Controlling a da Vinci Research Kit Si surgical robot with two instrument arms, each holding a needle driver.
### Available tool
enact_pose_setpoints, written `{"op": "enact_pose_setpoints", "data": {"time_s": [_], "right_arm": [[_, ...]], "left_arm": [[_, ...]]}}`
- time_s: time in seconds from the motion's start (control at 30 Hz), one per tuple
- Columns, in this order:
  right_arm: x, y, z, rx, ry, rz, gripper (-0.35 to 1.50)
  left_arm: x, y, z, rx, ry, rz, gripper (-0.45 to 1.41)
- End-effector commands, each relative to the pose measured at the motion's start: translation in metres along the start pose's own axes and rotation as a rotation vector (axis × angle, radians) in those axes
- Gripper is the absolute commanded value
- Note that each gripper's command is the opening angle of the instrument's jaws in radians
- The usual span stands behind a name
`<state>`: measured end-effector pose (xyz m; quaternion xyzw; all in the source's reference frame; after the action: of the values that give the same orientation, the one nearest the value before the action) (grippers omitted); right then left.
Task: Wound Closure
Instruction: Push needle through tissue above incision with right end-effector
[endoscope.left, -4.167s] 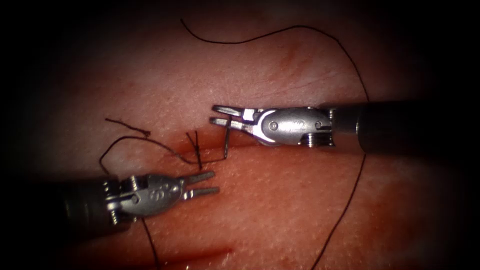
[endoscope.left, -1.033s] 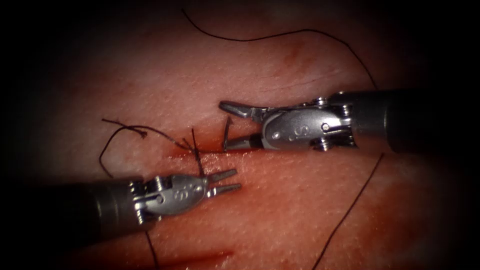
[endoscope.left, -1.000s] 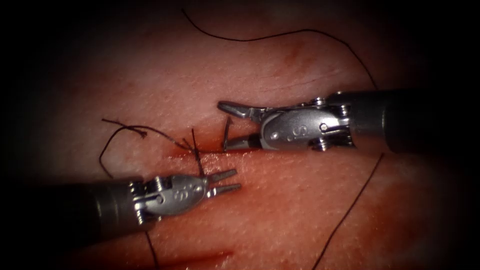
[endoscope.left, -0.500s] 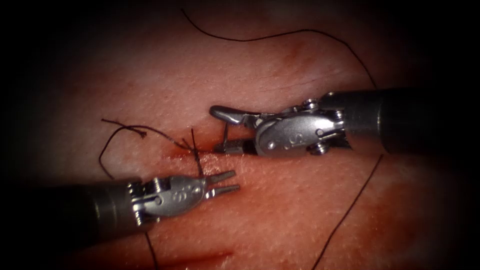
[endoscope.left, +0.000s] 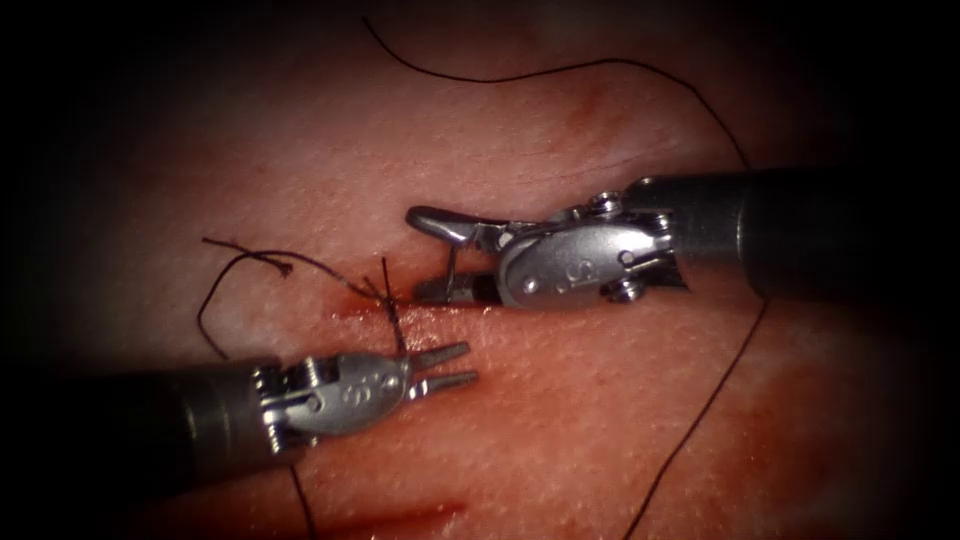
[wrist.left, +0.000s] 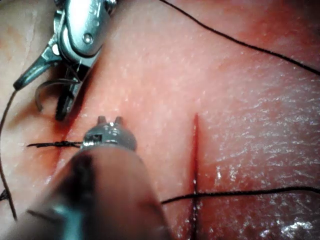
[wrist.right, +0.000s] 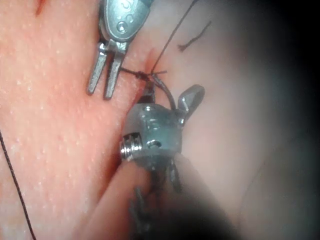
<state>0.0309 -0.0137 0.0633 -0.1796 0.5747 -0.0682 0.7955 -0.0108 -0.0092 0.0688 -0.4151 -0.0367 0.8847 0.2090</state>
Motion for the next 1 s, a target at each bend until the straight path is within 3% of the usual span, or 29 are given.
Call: {"op": "enact_pose_setpoints", "data": {"time_s": [0.03, 0.07, 0.4, 0.6, 0.8, 0.87, 1.0], "right_arm": [[-0.0004, 0.0001, 0.0007, 0.051, -0.006, -0.002, -0.22], [-0.0004, 0.0001, 0.0007, 0.078, -0.009, -0.001, -0.35], [-0.0008, 0.0008, -0.0002, 0.1, 0.029, 0.032, -0.35], [-0.003, 0.0014, -0.002, 0.068, 0.154, 0.064, -0.35], [-0.0055, 0.001, -0.0016, 0.081, 0.184, 0.364, -0.35], [-0.0057, 0.0009, -0.0015, 0.082, 0.185, 0.397, -0.35], [-0.0072, 0.0, -0.0011, 0.127, 0.168, 0.691, -0.35]], "left_arm": [[-0.0001, 0.0, 0.0007, 0.0, 0.001, 0.001, -0.08], [-0.0001, 0.0, 0.0007, 0.0, 0.001, 0.001, -0.08], [0.0, 0.0001, 0.0005, 0.001, 0.0, 0.0, -0.08], [0.0006, -0.0004, 0.0006, -0.003, -0.001, -0.006, -0.08], [0.0017, -0.0011, 0.0013, -0.002, -0.005, -0.019, -0.08], [0.0017, -0.001, 0.0014, -0.001, -0.005, -0.019, -0.08], [0.0016, -0.001, 0.0013, -0.001, -0.005, -0.017, -0.08]]}}
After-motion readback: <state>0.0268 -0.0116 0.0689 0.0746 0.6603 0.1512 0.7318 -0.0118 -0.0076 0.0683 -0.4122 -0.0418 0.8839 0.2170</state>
